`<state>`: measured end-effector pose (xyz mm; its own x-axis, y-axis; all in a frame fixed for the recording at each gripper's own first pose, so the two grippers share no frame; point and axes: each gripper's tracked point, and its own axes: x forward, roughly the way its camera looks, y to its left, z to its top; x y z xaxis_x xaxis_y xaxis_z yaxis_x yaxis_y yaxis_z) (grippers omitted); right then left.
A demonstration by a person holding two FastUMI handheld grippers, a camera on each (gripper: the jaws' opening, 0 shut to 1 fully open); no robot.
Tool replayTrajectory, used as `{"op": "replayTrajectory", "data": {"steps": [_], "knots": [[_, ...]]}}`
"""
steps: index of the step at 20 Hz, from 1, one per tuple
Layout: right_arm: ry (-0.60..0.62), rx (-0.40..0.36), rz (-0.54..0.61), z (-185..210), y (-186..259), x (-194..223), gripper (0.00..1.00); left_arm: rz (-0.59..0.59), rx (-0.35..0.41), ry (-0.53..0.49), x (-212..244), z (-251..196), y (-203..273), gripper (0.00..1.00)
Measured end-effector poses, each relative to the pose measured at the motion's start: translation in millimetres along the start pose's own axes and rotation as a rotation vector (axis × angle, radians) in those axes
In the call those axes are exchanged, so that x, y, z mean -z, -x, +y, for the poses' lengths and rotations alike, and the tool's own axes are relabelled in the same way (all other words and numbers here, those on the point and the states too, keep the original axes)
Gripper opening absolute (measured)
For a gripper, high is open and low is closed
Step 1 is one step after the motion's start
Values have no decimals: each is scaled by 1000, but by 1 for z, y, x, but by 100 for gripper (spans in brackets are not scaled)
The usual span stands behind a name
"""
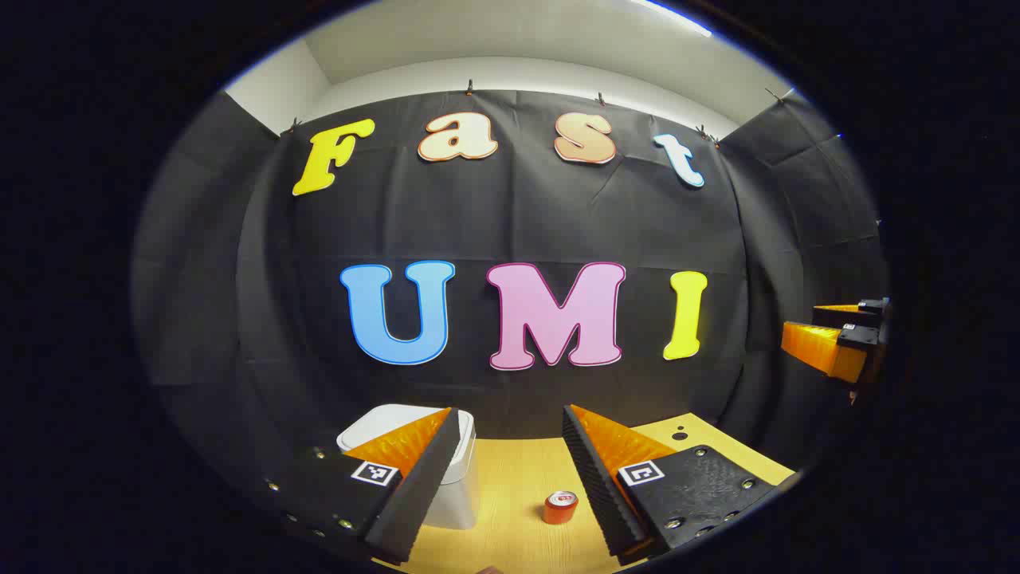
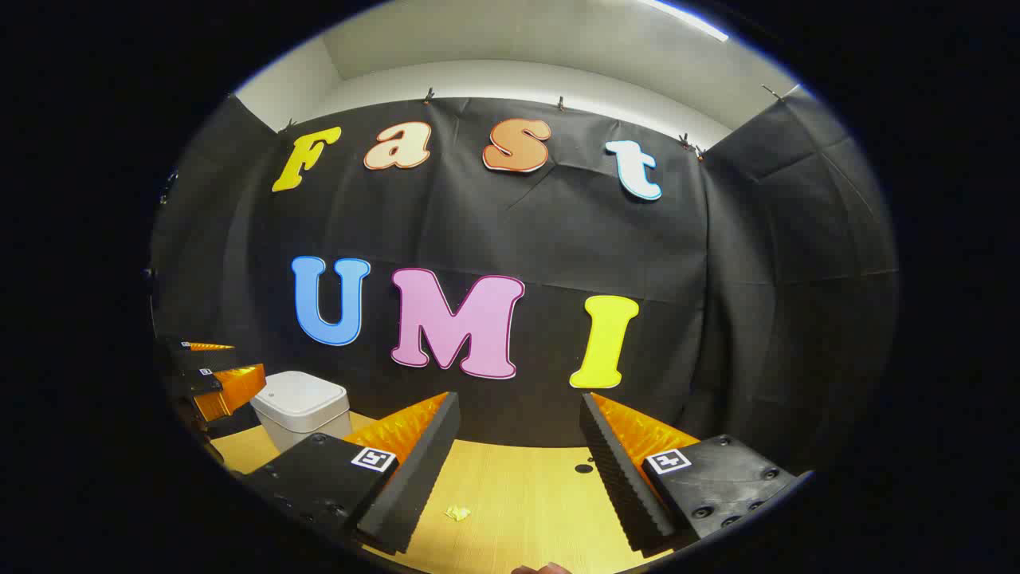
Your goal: Press the lid of the desktop garbage bin to open it, pick up the crumpled paper on the desktop and throw it into the bin, then pick up the pop can on the desktop and drop it into the bin, and finally close the garbage bin lid.
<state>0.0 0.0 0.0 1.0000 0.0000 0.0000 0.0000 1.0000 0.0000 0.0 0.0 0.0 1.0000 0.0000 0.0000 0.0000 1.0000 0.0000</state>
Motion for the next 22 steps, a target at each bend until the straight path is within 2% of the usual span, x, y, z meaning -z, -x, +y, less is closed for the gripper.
{"op": "replayTrajectory", "data": {"steps": [1,16,22], "knots": [[0,0,1,0,-1,0,98,-3,-2,-3,-1,1,0,85],[-1,10,1,-2,0,1,98,-12,2,-6,-6,5,-2,85],[2,15,1,-4,2,1,98,0,38,2,-4,8,-6,85]]}}
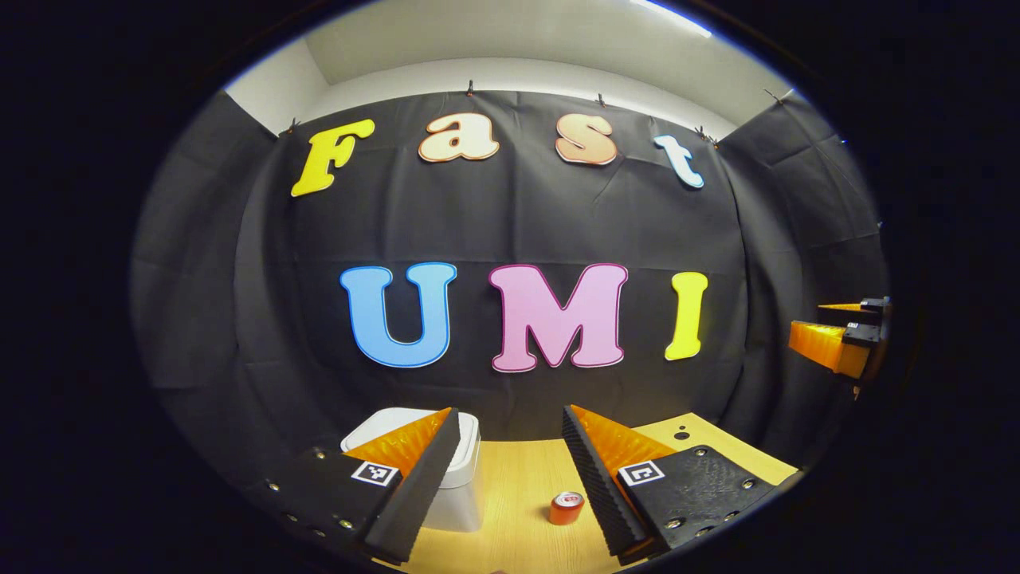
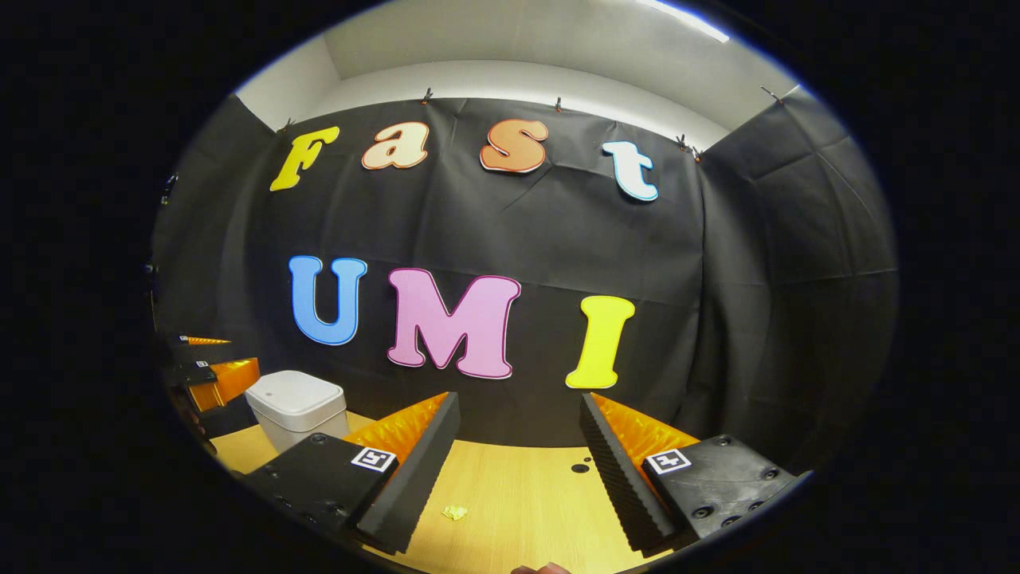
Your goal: Press the lid of the desktop garbage bin to open it, pick up the crumpled paper on the desktop and throw it into the bin, then pick up the pop can on the desktop and drop it into the bin, and finally close the garbage bin lid.
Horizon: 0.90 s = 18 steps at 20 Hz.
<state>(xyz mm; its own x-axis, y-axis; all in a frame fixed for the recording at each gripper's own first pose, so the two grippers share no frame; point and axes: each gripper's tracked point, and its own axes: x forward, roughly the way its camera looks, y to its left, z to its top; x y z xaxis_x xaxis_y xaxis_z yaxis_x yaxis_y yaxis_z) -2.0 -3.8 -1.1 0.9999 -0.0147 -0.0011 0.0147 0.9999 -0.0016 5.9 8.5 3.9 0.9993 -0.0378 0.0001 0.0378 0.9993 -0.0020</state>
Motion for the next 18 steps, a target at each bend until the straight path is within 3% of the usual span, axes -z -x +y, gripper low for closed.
{"op": "replayTrajectory", "data": {"steps": [2,4,7,9,13,16,18], "knots": [[-4,1,0,0,0,0,98,0,17,-16,1,4,-2,85],[-2,4,3,-1,0,1,98,12,-8,-35,6,21,-5,70],[3,7,4,-2,1,2,98,41,-63,-6,11,54,-16,28],[4,12,9,-5,1,4,98,81,-64,5,21,74,-26,18],[6,26,15,-11,2,5,98,188,-36,85,41,113,-57,10],[5,37,21,-14,2,8,98,237,-60,19,53,146,-84,10],[1,41,30,-16,2,12,98,317,-41,40,81,156,-103,10]]}}
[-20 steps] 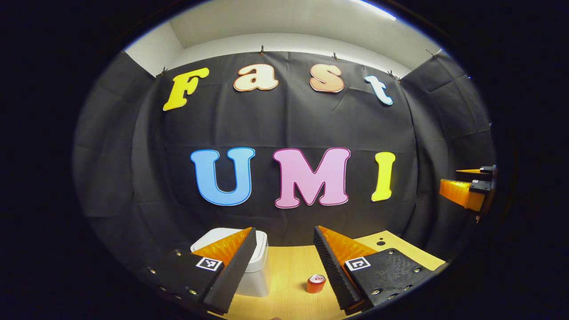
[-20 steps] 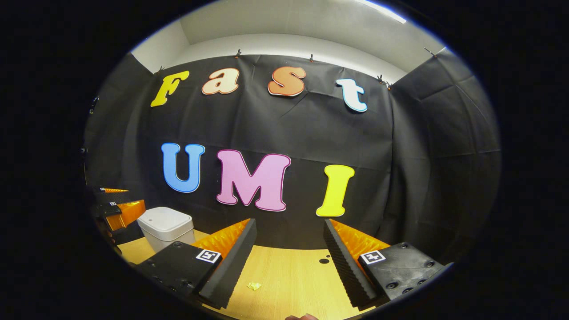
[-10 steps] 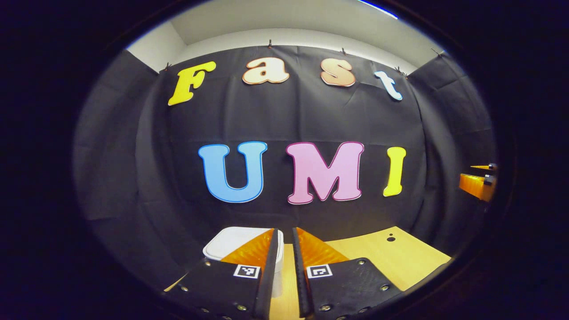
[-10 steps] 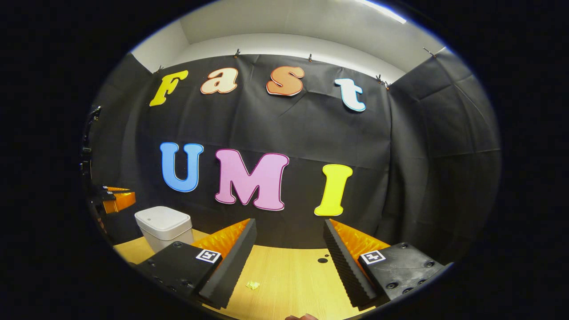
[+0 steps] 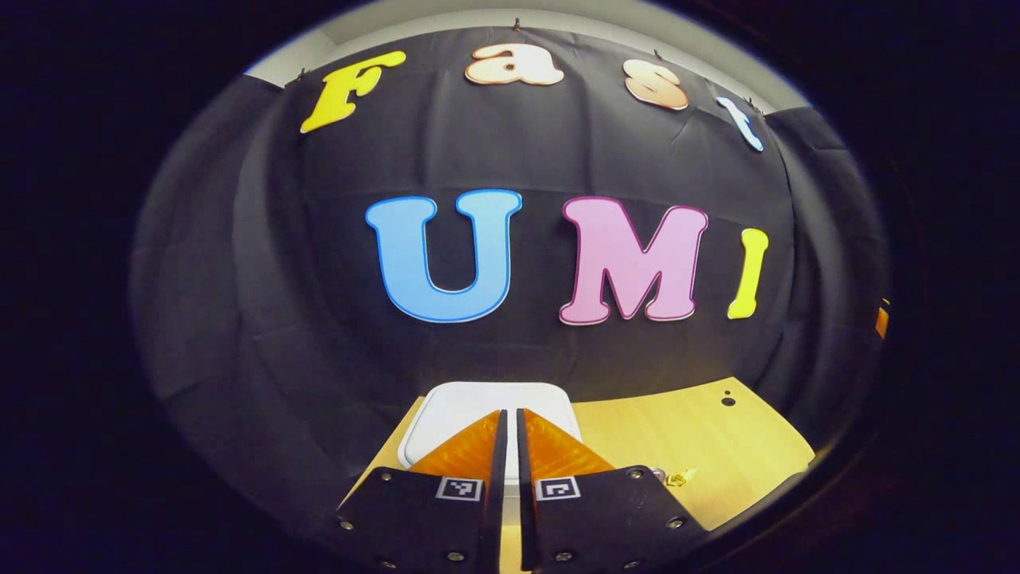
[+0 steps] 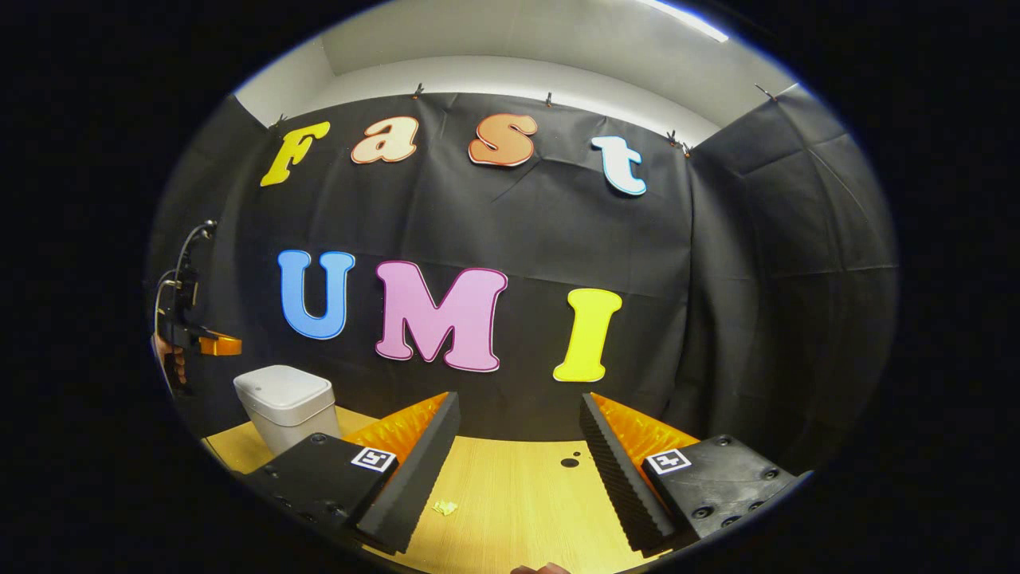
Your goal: Press the lid of the desktop garbage bin to open it, pick up the crumpled paper on the desktop and throw it into the bin, then pick up the pop can on the desktop and drop it into the bin, and finally close the garbage bin lid.
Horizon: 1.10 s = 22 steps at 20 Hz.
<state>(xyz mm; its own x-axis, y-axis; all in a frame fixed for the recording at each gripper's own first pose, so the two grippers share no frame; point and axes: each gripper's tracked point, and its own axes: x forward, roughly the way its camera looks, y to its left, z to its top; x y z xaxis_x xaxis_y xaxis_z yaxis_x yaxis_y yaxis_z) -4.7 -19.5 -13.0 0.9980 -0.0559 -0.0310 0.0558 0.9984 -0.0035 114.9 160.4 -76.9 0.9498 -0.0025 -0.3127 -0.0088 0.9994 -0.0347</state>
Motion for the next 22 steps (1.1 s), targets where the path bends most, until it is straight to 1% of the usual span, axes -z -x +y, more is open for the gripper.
{"op": "replayTrajectory", "data": {"steps": [1,3,6,8,10,15,17,18,19,22], "knots": [[-1,0,5,0,0,0,98,51,17,23,13,2,-13,10],[2,5,7,0,1,1,98,113,27,57,34,9,-32,11],[10,16,11,-4,3,2,98,189,11,35,54,21,-43,11],[8,23,21,-6,2,5,98,226,35,50,61,18,-45,10],[4,28,29,-6,2,7,98,268,46,41,73,16,-46,10],[13,16,37,0,-1,11,98,296,45,13,76,18,-46,11],[5,5,38,6,-2,12,98,310,37,20,77,19,-46,11],[4,3,38,7,-3,12,98,309,32,23,78,19,-46,9],[7,1,39,8,-3,13,98,315,24,33,80,19,-46,11],[10,0,47,7,-3,18,98,315,24,43,81,19,-44,11]]}}
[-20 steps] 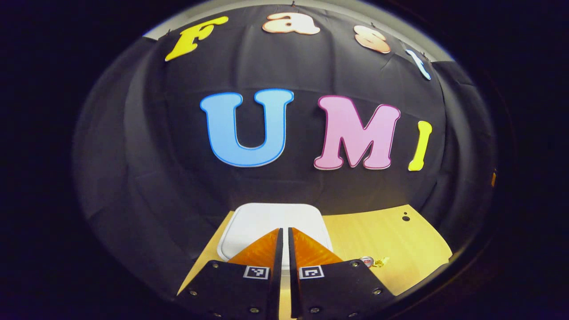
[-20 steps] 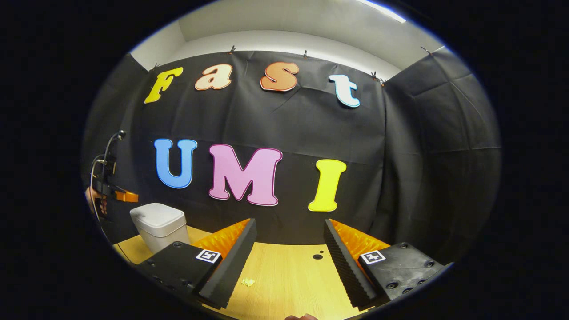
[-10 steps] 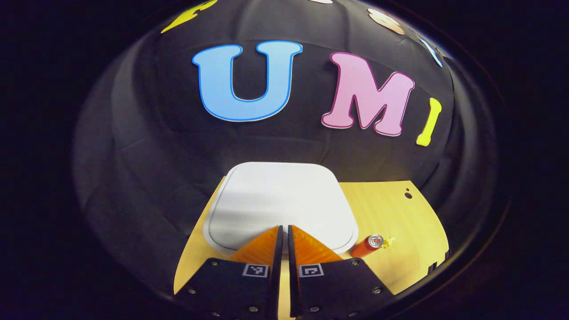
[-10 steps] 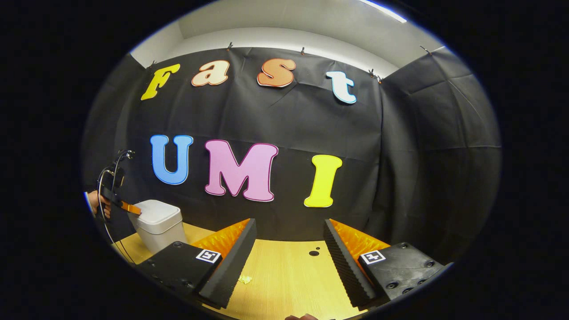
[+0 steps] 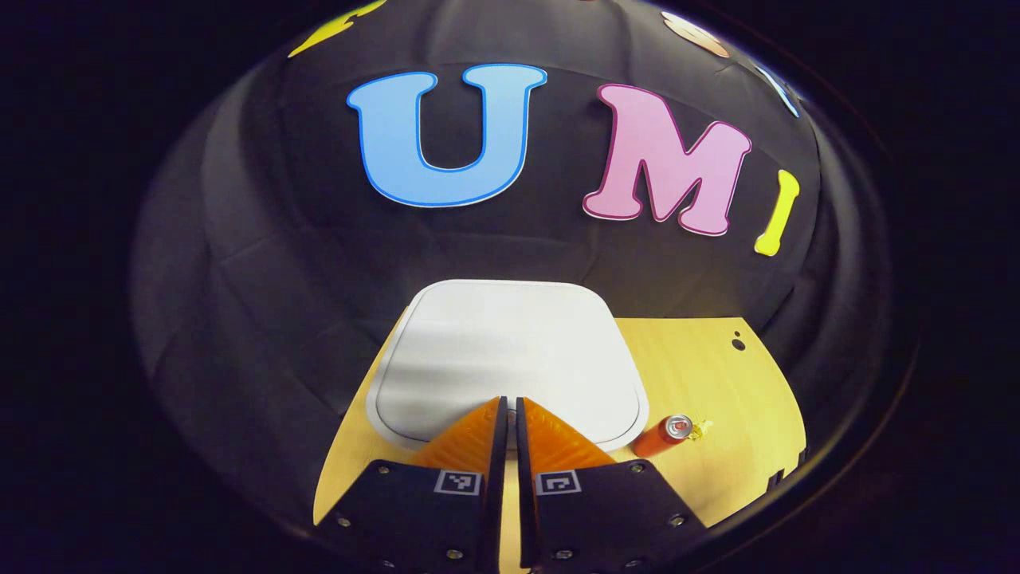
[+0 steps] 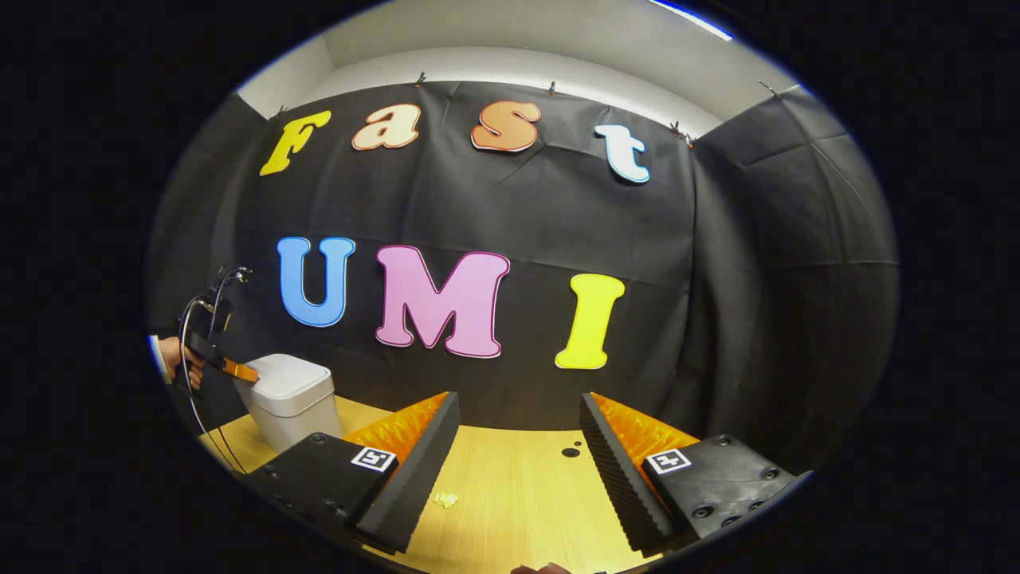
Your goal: Press the lid of the desktop garbage bin to open it, pick up the crumpled paper on the desktop and throw it into the bin, then pick up the pop can on the desktop and drop it into the bin, and finally close the garbage bin lid.
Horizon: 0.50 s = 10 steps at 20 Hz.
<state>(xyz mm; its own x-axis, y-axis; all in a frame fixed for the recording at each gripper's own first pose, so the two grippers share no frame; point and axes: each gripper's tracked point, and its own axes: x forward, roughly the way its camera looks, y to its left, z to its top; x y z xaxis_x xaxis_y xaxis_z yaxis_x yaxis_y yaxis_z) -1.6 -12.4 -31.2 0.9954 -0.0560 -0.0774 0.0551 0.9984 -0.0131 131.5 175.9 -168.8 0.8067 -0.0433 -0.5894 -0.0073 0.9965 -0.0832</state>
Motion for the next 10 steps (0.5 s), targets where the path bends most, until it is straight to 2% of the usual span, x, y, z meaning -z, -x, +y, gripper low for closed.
{"op": "replayTrajectory", "data": {"steps": [2,6,10], "knots": [[-2,6,6,-2,-1,2,98,-15,1,-6,-2,0,0,11],[0,12,7,-4,-3,-1,98,-58,-47,-97,-7,2,3,8],[22,11,-4,-2,-3,-5,98,-110,-65,-104,-22,-1,8,10]]}}
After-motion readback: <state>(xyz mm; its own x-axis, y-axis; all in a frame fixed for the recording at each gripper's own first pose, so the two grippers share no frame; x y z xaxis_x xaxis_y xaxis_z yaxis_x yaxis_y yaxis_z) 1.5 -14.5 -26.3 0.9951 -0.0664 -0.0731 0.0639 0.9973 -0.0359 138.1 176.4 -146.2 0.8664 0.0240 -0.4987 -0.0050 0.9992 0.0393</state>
